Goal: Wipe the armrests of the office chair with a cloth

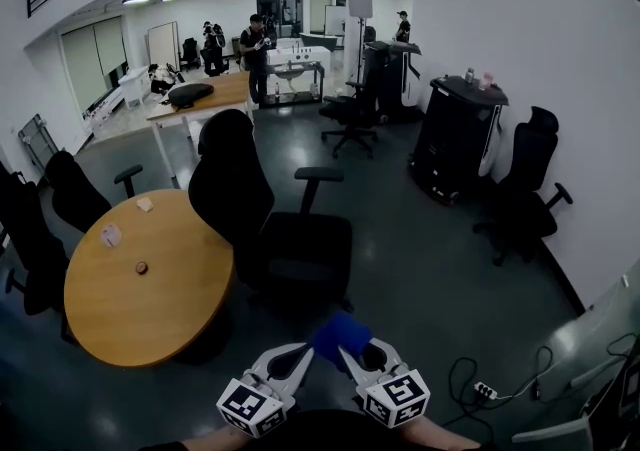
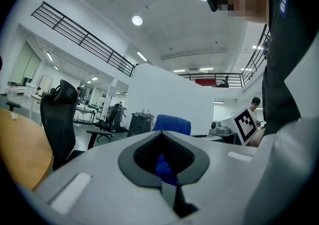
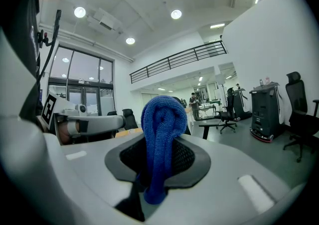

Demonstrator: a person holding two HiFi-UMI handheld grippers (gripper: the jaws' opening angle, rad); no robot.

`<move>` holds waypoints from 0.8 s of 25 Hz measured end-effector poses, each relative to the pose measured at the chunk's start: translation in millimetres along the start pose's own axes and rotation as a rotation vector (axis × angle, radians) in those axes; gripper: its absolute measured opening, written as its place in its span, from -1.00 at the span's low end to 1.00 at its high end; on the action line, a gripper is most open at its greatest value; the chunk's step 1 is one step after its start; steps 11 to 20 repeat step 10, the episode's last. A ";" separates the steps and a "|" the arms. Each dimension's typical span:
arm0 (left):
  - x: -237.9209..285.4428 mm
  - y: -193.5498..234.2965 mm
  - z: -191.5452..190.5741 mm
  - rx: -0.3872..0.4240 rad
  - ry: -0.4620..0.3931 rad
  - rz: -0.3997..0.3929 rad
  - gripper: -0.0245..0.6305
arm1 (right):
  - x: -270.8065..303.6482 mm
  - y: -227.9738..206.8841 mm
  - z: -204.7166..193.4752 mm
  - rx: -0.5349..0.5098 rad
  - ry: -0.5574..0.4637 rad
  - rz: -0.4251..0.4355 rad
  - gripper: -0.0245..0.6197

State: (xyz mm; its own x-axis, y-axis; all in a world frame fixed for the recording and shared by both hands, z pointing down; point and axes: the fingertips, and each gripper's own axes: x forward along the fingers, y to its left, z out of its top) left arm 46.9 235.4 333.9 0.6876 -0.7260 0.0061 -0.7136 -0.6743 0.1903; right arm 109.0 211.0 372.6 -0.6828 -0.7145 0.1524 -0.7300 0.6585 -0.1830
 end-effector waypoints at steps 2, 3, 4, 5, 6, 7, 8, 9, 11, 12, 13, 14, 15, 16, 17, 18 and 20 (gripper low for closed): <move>1.8 -1.1 -2.9 0.000 -0.003 -0.006 -0.87 | -0.3 -1.0 0.2 0.000 -0.001 0.001 -0.61; 1.9 -1.7 -4.8 0.000 -0.004 -0.009 -0.87 | -0.7 -1.3 0.1 0.000 -0.003 0.002 -0.61; 1.6 -2.2 -5.8 0.000 -0.005 -0.010 -0.87 | -1.2 -1.1 -0.1 0.000 -0.003 0.003 -0.61; 1.0 -2.5 -5.8 0.002 -0.005 -0.009 -0.87 | -1.7 -0.8 -0.1 0.001 -0.004 0.003 -0.61; 0.4 -2.9 -5.3 0.004 -0.005 -0.008 -0.87 | -2.3 -0.4 -0.1 0.001 -0.004 0.003 -0.61; 0.0 -3.6 -4.5 0.005 -0.004 -0.006 -0.87 | -3.3 -0.2 0.0 0.003 -0.003 0.003 -0.61; -0.2 -4.8 -3.8 0.007 -0.002 -0.004 -0.87 | -4.5 -0.3 -0.1 0.004 -0.003 0.003 -0.61; -0.2 -6.3 -3.4 0.007 0.001 -0.003 -0.87 | -5.9 -0.4 -0.4 0.005 -0.002 0.003 -0.61; -0.1 -7.9 -3.3 0.007 0.003 -0.003 -0.87 | -7.3 -0.6 -0.7 0.006 -0.001 0.003 -0.61; -0.1 -7.9 -3.3 0.007 0.003 -0.003 -0.87 | -7.3 -0.6 -0.7 0.006 -0.001 0.003 -0.61; -0.1 -7.9 -3.3 0.007 0.003 -0.003 -0.87 | -7.3 -0.6 -0.7 0.006 -0.001 0.003 -0.61; -0.1 -7.9 -3.3 0.007 0.003 -0.003 -0.87 | -7.3 -0.6 -0.7 0.006 -0.001 0.003 -0.61; -0.1 -7.9 -3.3 0.007 0.003 -0.003 -0.87 | -7.3 -0.6 -0.7 0.006 -0.001 0.003 -0.61; -0.1 -7.9 -3.3 0.007 0.003 -0.003 -0.87 | -7.3 -0.6 -0.7 0.006 -0.001 0.003 -0.61; -0.1 -7.9 -3.3 0.007 0.003 -0.003 -0.87 | -7.3 -0.6 -0.7 0.006 -0.001 0.003 -0.61; -0.1 -7.9 -3.3 0.007 0.003 -0.003 -0.87 | -7.3 -0.6 -0.7 0.006 -0.001 0.003 -0.61; -0.1 -7.9 -3.3 0.007 0.003 -0.003 -0.87 | -7.3 -0.6 -0.7 0.006 -0.001 0.003 -0.61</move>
